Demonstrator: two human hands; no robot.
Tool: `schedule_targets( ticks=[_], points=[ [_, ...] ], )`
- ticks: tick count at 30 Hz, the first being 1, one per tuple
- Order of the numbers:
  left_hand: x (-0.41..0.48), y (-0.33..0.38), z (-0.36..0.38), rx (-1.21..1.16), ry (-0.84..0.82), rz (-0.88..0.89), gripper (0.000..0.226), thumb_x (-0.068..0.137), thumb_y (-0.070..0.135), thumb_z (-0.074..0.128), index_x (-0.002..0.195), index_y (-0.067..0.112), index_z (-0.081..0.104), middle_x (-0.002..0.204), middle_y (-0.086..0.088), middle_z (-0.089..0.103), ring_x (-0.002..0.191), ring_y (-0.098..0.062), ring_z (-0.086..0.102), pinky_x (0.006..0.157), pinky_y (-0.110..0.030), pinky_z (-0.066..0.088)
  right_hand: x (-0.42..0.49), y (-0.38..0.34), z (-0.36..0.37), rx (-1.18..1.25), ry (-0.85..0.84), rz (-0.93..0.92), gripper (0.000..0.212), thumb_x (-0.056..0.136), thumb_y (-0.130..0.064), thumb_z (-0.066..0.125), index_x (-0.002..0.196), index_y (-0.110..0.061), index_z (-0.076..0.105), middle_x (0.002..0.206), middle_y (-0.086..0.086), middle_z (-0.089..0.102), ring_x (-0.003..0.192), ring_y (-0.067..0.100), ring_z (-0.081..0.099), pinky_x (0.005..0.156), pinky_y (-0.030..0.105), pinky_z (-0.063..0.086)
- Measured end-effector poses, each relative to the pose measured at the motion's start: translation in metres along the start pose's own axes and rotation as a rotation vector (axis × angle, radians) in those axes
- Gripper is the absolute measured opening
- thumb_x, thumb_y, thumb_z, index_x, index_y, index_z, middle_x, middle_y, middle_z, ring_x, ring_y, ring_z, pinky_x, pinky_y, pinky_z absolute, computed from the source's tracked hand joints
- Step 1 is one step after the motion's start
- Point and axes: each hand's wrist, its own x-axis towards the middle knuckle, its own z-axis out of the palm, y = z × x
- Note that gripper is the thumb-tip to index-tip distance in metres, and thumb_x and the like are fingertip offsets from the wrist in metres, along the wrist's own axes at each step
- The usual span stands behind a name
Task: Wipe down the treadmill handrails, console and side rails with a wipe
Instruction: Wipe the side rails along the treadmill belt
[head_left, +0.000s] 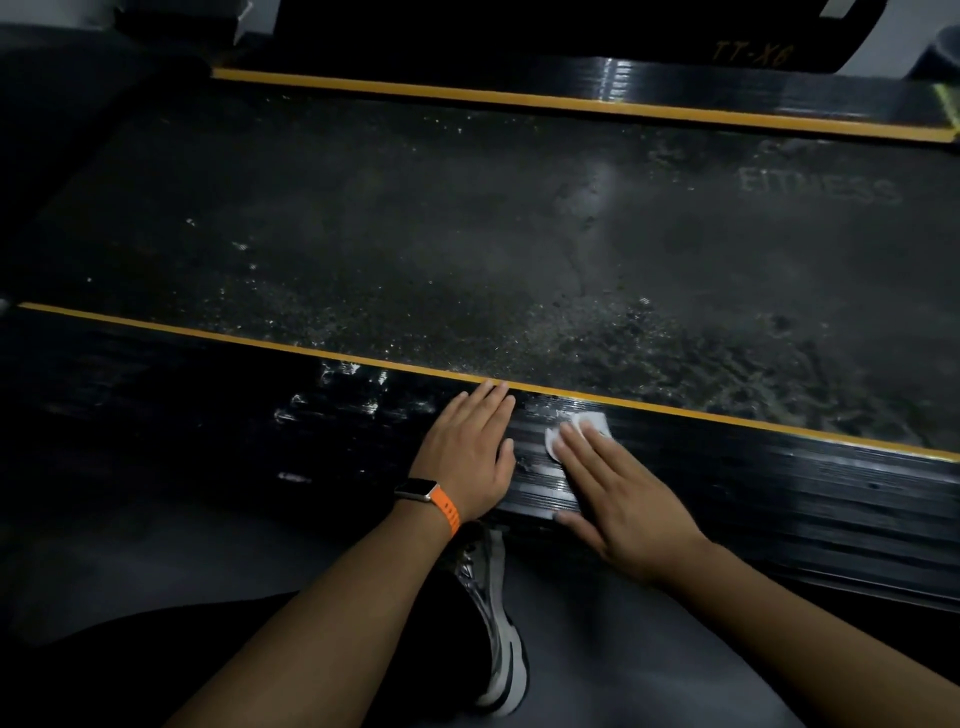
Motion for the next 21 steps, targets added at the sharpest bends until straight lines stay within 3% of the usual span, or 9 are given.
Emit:
schedule_targets(
  ticks=[3, 10, 14, 18, 21],
  points=[
    [0.0, 0.001, 0.0, 0.013, -0.001, 0.002, 0.062, 0.102, 0.038, 0.03, 0.157, 0.01, 0.039, 0.166, -0.005, 0.031, 0.156, -0.019, 0.021, 0.128, -0.04, 0.017, -0.012, 0.007, -0.003, 0.017, 0.048, 0.026, 0.08, 0.109, -0.064, 0.026, 0.165, -0.008, 0.021, 0.173, 0.011, 0.018, 0.162, 0.027, 0.008, 0.127, 0.044, 0.017],
    [-0.001, 0.0, 0.001, -0.007, 0.029, 0.004, 0.06, 0.101, 0.036, 0.036, 0.154, 0.01, 0.044, 0.164, -0.005, 0.036, 0.155, -0.018, 0.025, 0.128, -0.039, 0.019, 0.052, -0.005, -0.007, 0.064, -0.08, 0.015, 0.086, 0.105, -0.071, 0.01, 0.166, -0.011, 0.007, 0.174, 0.006, -0.002, 0.161, 0.021, -0.014, 0.132, 0.042, 0.004],
    [-0.001, 0.001, 0.0, -0.009, 0.009, 0.005, 0.06, 0.102, 0.037, 0.034, 0.155, 0.01, 0.042, 0.165, -0.005, 0.034, 0.156, -0.018, 0.023, 0.128, -0.04, 0.018, 0.019, 0.02, -0.01, 0.069, -0.055, 0.036, 0.084, 0.105, -0.073, 0.012, 0.167, -0.016, 0.004, 0.175, 0.003, -0.002, 0.16, 0.015, -0.016, 0.132, 0.04, 0.005],
    [-0.001, 0.001, 0.0, -0.01, 0.005, 0.002, 0.06, 0.102, 0.037, 0.034, 0.155, 0.01, 0.042, 0.165, -0.005, 0.034, 0.155, -0.018, 0.023, 0.127, -0.041, 0.02, 0.011, 0.025, -0.012, 0.064, -0.035, 0.047, 0.087, 0.105, -0.073, 0.017, 0.166, -0.013, 0.01, 0.174, 0.005, 0.003, 0.16, 0.016, -0.014, 0.129, 0.033, -0.005],
    [-0.001, 0.002, -0.001, -0.003, 0.01, 0.0, 0.06, 0.102, 0.036, 0.034, 0.155, 0.009, 0.042, 0.165, -0.006, 0.034, 0.155, -0.018, 0.023, 0.127, -0.041, 0.02, 0.024, 0.018, -0.012, 0.13, -0.057, 0.013, 0.086, 0.104, -0.075, 0.017, 0.167, -0.017, 0.002, 0.174, 0.001, -0.008, 0.159, 0.015, -0.019, 0.131, 0.036, -0.001]
  ],
)
